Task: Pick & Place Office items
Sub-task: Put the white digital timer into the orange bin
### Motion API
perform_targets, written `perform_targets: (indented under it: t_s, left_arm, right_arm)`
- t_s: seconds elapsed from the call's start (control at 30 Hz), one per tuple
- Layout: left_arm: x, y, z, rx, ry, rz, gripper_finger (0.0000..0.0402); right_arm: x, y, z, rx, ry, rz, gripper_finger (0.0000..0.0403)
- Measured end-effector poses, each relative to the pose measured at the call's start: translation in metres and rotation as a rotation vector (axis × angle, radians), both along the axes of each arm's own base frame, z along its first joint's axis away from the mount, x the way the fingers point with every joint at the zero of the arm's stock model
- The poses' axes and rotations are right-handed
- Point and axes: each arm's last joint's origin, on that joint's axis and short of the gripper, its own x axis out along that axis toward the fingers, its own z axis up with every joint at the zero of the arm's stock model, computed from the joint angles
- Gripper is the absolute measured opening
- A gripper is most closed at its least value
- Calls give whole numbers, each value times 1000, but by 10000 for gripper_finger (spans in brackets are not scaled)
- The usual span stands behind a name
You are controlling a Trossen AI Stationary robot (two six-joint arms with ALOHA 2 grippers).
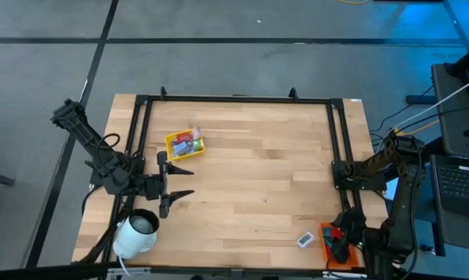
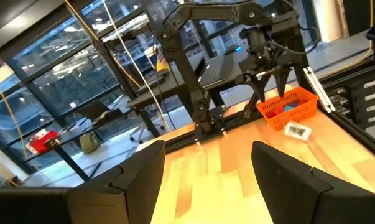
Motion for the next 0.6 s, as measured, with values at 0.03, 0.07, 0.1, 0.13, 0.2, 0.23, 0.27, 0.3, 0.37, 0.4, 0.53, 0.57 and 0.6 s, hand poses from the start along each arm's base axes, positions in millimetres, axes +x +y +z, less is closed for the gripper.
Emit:
perform_targets:
  t_s: [0.03, 0.07, 0.1, 0.13, 0.2, 0.23, 0.27, 0.3, 0.37, 0.4, 0.53, 0.57, 0.6]
  left_arm:
    - [0, -1, 0, -2, 0, -3, 237]
    - [0, -1, 0, -1, 1, -6, 237]
    - [0, -2, -1, 1, 3, -6, 237]
    - [1, -2, -2, 3, 6, -8, 237]
    - [1, -3, -2, -2, 7, -13, 237]
    - [1, -3, -2, -6, 5, -17, 237]
    - [1, -3, -2, -7, 6, -19, 237]
    - [2, -3, -3, -5, 9, -19, 237]
    - [4, -4, -5, 1, 16, -16, 237]
    - [5, -5, -6, 5, 21, -14, 237]
    - [15, -5, -14, 26, 49, 7, 237]
    - [18, -5, -16, 32, 57, 10, 237]
    - [21, -5, -17, 35, 61, 19, 237]
  right_arm:
    - [0, 0, 0, 3, 5, -7, 278]
    - [0, 0, 0, 2, -13, -11, 272]
    - [1, -1, 1, -2, -50, -9, 267]
    - [4, -1, 2, -7, -97, -10, 263]
    - [11, -1, 2, -17, -154, -12, 256]
    - [16, -1, 2, -18, -165, -8, 254]
    - [21, 1, 1, -15, -164, 4, 253]
    - [30, 3, 0, -13, -163, 20, 253]
    - [51, 6, -1, -15, -180, 69, 253]
    - [65, 6, -1, -28, -207, 95, 253]
    - [123, 5, 12, -129, -338, 273, 253]
    - [135, 2, 15, -144, -340, 326, 253]
    - [145, -3, 17, -137, -311, 370, 253]
